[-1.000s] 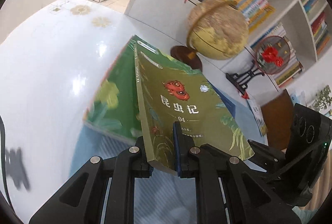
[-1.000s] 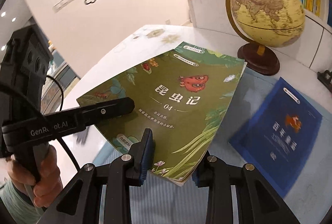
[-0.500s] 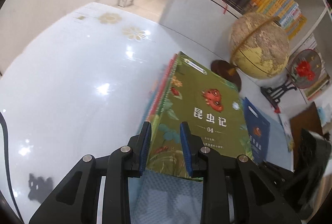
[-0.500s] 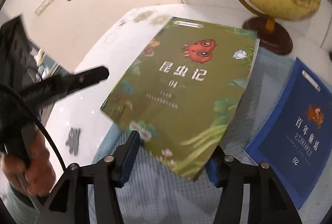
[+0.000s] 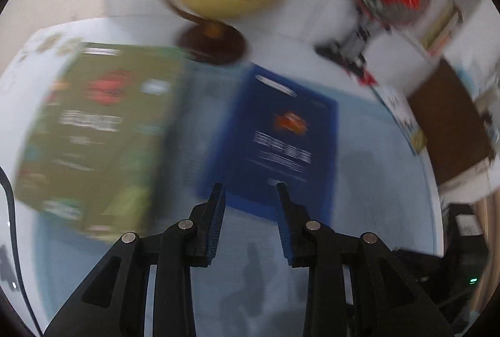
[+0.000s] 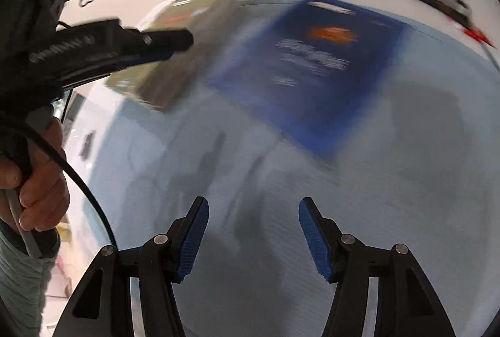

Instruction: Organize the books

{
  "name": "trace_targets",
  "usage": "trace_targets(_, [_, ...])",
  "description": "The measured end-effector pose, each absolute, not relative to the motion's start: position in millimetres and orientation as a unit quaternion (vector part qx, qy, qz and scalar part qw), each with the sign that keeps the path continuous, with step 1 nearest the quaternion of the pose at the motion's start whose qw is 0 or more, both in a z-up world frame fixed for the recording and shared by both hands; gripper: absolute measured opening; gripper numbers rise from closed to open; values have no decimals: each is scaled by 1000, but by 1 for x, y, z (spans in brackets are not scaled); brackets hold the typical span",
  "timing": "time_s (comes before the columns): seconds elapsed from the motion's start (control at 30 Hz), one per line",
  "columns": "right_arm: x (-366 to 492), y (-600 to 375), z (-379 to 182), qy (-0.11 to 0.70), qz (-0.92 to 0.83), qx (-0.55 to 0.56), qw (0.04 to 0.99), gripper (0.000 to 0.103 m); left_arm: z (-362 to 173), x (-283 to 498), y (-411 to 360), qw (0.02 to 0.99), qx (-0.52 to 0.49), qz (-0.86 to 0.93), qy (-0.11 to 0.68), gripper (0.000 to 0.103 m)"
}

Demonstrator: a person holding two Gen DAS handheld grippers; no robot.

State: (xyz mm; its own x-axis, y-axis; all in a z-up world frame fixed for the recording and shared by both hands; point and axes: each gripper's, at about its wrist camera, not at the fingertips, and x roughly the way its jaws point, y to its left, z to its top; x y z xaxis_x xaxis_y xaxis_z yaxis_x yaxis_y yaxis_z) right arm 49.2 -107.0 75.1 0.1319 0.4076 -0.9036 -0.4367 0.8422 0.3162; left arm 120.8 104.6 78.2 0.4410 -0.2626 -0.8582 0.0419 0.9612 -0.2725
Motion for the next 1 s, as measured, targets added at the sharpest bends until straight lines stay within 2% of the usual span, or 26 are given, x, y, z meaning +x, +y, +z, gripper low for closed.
trace_targets(0.17, [71,-204,84,572,218,-25,790,58,64,154,46,837,-86,-83,533,29])
trace_targets(0.33, [127,-312,87,563,146,22,813,58,71,178,-28,844,-45,-100,525,29])
trace_targets(0.43, [153,-338,93,561,161,48,810,58,67,189,-40,846,-26,-77,527,29])
trace_targets(0.6, [171,-303,84,554,216,88,799,59,55,202,17,840,-60,11,539,29])
trace_targets(0.8, [188,-211,61,557,276,92,777,59,31,219,78,827,-70,97,549,31])
trace_targets(0.87, [193,-193,55,559,283,94,773,58,24,218,90,824,-92,106,550,40])
trace_targets(0.9, [194,-186,53,560,282,89,774,59,22,216,93,825,-106,102,546,60])
trace_targets(0.93, [194,-178,50,559,277,78,778,59,20,215,94,821,-116,93,552,65])
trace_targets(0.97, [194,-174,49,554,274,69,783,58,17,213,91,818,-123,76,556,66])
trace_targets(1.0, [192,-171,50,548,276,59,788,53,17,210,87,822,-114,71,554,66])
